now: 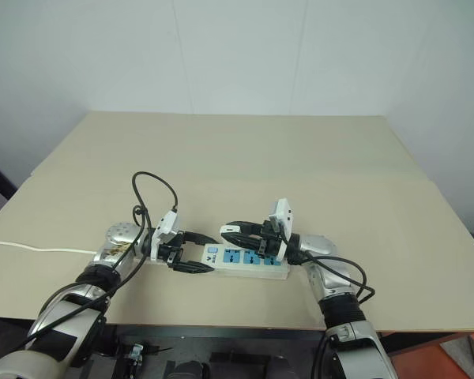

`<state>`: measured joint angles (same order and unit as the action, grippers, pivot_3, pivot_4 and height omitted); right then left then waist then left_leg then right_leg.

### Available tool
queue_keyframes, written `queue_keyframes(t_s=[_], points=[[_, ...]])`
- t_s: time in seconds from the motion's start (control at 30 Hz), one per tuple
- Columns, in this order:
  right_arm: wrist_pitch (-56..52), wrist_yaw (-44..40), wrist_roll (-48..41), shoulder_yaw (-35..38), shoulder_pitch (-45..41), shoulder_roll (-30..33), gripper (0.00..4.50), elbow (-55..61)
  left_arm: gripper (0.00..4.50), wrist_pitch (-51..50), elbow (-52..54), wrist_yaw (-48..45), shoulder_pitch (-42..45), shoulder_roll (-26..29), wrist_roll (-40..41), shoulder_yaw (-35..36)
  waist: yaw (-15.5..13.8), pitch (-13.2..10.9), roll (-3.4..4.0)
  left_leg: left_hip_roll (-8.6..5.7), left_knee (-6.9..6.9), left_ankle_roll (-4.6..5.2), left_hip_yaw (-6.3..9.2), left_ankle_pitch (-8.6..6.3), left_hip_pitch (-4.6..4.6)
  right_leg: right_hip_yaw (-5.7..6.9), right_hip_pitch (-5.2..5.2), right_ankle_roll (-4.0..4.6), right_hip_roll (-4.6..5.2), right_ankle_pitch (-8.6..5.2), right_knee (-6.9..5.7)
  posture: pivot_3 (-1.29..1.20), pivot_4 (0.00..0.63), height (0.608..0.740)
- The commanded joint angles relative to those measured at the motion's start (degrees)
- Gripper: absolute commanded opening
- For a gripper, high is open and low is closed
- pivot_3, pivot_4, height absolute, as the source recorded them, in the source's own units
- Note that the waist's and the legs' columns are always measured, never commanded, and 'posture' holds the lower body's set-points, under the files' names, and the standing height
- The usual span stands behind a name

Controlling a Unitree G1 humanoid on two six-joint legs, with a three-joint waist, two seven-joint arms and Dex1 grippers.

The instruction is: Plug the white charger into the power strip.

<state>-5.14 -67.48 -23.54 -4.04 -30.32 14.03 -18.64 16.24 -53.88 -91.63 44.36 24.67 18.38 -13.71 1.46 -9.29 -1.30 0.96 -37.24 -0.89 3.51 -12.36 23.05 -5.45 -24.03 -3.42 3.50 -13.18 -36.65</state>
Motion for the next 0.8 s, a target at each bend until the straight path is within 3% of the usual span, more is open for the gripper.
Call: queue_keyframes(t_s=[0.03,0.8], points=[[0.33,-0.3,0.01,-0.35,-0.62,-0.45,1.11,0.34,3.21,-0.13,0.77,-0.87,-0.47,-0.36,-0.96,-0.91,0.0,0.0,0.0,0.0,0.0,0.0,0.0,0.0,0.0,0.0,0.0,0.0,0.0,0.0,0.0,0.0,0.15,0.74],[2.92,0.04,2.6,-0.36,-0.06,0.5,1.11,-5.06,3.21,0.25,0.76,-0.87,-0.7,-0.73,-1.31,0.05,-0.03,0.0,0.0,-0.01,0.0,0.0,0.0,0.0,-0.07,0.0,0.08,0.0,0.0,0.0,0.0,0.0,0.15,0.74]])
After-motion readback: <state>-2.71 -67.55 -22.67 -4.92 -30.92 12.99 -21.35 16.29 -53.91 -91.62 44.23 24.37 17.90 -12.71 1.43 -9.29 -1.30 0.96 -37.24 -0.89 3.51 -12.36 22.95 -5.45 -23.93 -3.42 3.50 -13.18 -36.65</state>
